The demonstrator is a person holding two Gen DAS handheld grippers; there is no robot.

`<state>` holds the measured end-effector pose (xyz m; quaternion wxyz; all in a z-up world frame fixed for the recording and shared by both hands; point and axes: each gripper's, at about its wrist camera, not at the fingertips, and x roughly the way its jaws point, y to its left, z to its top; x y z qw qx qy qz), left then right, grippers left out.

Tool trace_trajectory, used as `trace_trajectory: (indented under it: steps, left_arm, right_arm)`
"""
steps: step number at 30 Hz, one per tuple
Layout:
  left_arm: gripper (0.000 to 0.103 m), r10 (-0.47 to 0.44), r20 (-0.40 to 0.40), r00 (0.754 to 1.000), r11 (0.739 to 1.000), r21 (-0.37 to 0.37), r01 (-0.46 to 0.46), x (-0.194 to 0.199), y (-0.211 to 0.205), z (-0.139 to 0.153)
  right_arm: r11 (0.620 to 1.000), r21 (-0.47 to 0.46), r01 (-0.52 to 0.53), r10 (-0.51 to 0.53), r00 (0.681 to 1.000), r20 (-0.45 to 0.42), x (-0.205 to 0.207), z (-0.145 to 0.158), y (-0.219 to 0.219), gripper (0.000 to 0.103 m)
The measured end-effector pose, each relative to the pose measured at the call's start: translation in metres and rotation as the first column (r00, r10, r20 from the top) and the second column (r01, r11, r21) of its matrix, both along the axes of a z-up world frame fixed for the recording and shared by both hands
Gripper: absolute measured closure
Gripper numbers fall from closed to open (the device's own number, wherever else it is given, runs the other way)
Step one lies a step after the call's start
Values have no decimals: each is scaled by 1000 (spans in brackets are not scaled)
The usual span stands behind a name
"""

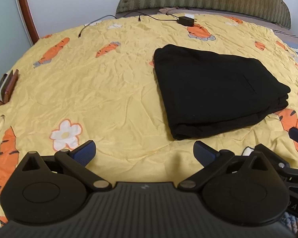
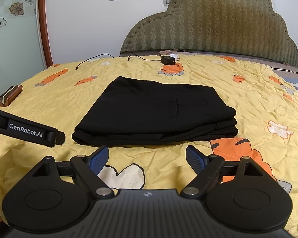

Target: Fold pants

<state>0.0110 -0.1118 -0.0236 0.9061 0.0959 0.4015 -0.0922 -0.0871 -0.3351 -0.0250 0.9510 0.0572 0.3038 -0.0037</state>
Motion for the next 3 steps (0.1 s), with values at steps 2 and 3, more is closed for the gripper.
trace_trajectory:
  steps: [2, 3]
  left_arm:
    - [0, 0, 0, 1000, 1000, -2, 0, 0, 1, 0]
    - [0, 0, -3, 1000, 1000, -8, 0, 1, 2, 1]
  right_arm:
    - [1000, 0, 0, 0, 1000, -1, 0, 0, 0, 18]
    - [1000, 0, 1, -1, 1000, -2, 0, 0, 0, 18]
